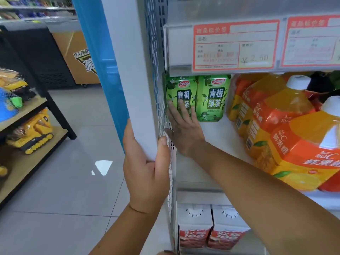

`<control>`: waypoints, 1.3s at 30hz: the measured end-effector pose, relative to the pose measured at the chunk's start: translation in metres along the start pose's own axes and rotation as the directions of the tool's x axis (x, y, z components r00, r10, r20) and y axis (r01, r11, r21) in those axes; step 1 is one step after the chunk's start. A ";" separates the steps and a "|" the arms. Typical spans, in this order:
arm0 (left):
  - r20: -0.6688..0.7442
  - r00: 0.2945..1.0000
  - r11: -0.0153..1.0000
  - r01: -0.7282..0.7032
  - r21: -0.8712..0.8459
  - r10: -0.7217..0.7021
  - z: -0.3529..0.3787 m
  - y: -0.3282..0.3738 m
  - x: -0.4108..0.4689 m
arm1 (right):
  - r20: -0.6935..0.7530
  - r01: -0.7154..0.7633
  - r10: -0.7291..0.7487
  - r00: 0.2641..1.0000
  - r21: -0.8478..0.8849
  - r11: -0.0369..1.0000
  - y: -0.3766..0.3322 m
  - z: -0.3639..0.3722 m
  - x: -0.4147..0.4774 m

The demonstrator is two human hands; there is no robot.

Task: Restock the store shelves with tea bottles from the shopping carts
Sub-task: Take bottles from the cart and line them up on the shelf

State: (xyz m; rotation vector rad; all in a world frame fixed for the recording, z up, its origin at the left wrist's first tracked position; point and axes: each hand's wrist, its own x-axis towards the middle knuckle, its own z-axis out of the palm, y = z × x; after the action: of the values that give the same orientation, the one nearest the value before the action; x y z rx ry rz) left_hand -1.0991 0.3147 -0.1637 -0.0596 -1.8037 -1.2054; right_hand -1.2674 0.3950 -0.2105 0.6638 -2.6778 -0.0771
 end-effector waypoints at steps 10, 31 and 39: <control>0.019 1.000 1.000 0.024 -0.009 -0.024 -0.001 0.003 0.001 | 0.006 -0.080 0.095 0.995 0.592 0.802 0.009 -0.036 -0.042; 0.936 0.214 0.958 -0.127 -0.257 0.279 0.095 0.126 -0.197 | 0.657 -0.729 0.573 0.490 -0.052 0.683 0.202 -0.162 -0.457; 0.992 0.121 0.999 0.024 -0.038 0.035 0.105 0.123 -0.207 | 0.483 -0.885 0.744 0.461 0.185 0.428 0.206 -0.105 -0.451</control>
State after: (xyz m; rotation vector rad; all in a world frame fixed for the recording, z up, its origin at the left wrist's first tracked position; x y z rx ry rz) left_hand -0.9915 0.5439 -0.2332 -1.2300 -2.9253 -1.2633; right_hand -0.9505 0.7892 -0.2407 -0.7642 -3.0346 0.7467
